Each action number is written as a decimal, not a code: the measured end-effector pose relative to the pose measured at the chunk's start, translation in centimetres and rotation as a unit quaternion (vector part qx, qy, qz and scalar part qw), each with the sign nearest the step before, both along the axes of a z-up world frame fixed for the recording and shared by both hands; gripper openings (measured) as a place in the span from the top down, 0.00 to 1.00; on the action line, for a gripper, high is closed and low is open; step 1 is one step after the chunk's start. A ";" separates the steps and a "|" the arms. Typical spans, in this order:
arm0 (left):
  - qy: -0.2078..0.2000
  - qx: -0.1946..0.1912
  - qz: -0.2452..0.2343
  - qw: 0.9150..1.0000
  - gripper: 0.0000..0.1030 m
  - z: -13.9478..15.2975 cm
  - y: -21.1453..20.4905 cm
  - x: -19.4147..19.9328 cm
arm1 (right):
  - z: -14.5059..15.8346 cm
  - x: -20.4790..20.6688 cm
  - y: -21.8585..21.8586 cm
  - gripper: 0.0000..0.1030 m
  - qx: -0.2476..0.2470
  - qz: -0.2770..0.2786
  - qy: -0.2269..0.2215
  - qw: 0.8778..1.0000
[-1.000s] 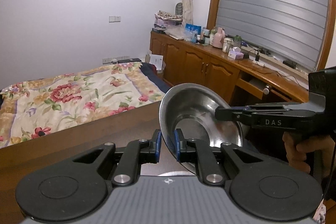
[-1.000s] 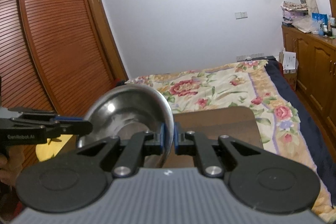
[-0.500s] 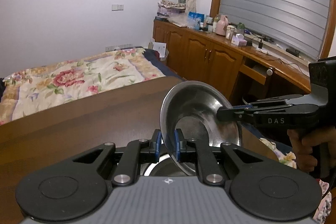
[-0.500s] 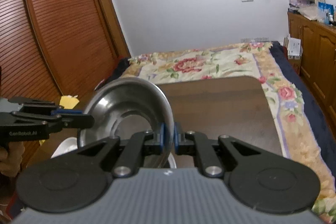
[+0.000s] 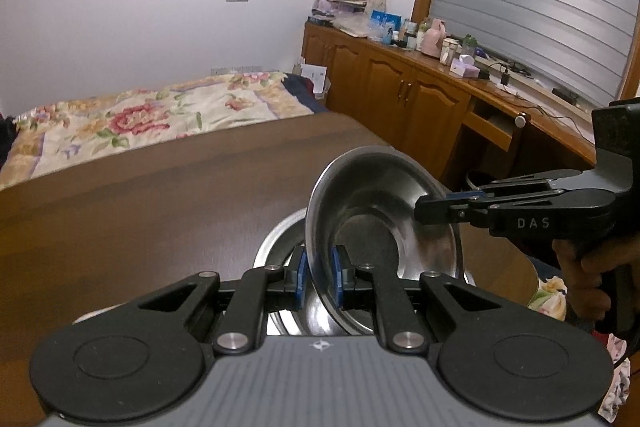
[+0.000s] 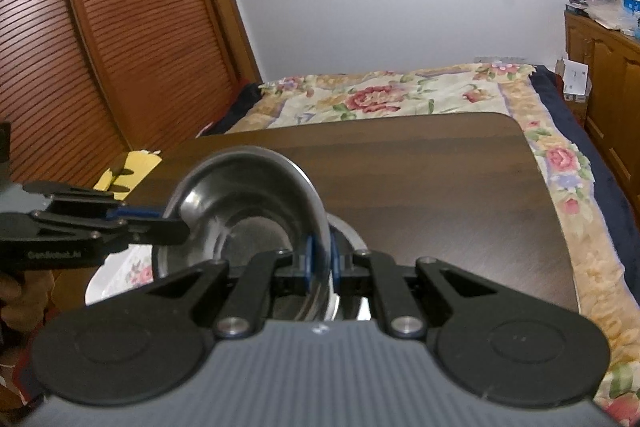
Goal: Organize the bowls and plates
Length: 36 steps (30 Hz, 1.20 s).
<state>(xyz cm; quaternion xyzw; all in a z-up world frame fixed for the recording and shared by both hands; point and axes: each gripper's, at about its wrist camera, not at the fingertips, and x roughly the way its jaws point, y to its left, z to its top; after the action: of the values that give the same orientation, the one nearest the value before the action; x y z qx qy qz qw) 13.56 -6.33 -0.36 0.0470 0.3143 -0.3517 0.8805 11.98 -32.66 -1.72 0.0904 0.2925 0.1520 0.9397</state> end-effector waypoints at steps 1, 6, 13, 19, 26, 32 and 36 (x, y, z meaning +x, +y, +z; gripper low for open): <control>0.003 0.000 0.001 1.000 0.86 -0.2 0.1 0.0 | -0.1 0.0 0.1 0.90 -0.002 0.001 0.000 1.000; 0.008 0.002 0.008 1.000 0.86 -1.0 0.0 -0.1 | -0.4 -0.1 0.5 0.90 -0.007 0.002 0.000 1.000; 0.006 0.008 0.014 1.000 0.86 -1.6 0.0 0.1 | -1.2 -0.2 0.8 0.89 -0.007 -0.011 -0.001 1.000; 0.003 0.015 0.022 1.000 0.86 -1.9 0.0 0.2 | -1.4 -0.2 1.5 0.89 -0.024 -0.015 -0.017 0.999; 0.000 0.022 0.026 0.999 0.86 -2.3 -0.1 0.2 | -1.5 -0.2 1.4 0.89 -0.030 -0.020 -0.028 0.999; -0.011 0.035 0.030 0.999 0.85 -2.8 -0.6 -0.1 | -1.9 -0.1 1.8 0.88 -0.043 -0.019 -0.030 0.998; -0.016 0.041 0.030 0.999 0.84 -3.1 -0.8 -0.2 | -2.2 -0.2 2.1 0.87 -0.062 -0.019 -0.035 0.997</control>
<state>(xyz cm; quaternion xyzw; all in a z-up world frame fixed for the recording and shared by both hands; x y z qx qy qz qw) 13.39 -7.16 -3.46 0.0793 0.3161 -0.3113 0.8927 11.78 -30.52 -3.92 0.0322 0.2665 0.1183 0.9560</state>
